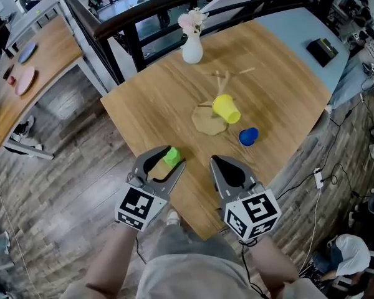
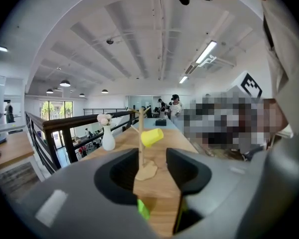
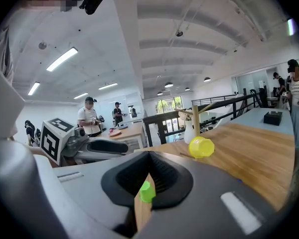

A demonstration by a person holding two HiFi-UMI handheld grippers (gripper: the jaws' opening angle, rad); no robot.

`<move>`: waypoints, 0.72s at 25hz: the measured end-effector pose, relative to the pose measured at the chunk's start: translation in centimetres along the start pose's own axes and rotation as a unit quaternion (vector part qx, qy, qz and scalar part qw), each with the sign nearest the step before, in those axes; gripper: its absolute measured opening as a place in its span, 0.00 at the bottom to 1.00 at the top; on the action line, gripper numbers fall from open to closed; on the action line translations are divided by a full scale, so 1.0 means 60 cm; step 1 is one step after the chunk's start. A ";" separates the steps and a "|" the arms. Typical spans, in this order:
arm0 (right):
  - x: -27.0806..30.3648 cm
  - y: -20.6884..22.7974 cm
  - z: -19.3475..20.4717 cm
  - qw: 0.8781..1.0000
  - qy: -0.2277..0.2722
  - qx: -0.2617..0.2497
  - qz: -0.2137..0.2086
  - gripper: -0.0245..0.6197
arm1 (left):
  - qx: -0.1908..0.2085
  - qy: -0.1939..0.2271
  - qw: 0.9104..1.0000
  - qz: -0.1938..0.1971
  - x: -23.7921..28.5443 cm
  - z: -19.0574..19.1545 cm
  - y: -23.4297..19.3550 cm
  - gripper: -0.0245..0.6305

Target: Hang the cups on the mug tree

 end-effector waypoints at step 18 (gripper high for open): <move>0.101 0.069 0.120 1.000 -0.024 -0.016 0.012 0.04 | -0.025 -0.050 0.998 -0.003 0.081 0.202 -0.018 0.40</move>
Point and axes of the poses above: the fingertips, and each gripper's own axes: x forward along the fingers, y to its right, z out of its underside, the point moved 1 cm from there along -x, backward along the fingers, and after that the axes turned 10 degrees about x, right-handed, at the moved point
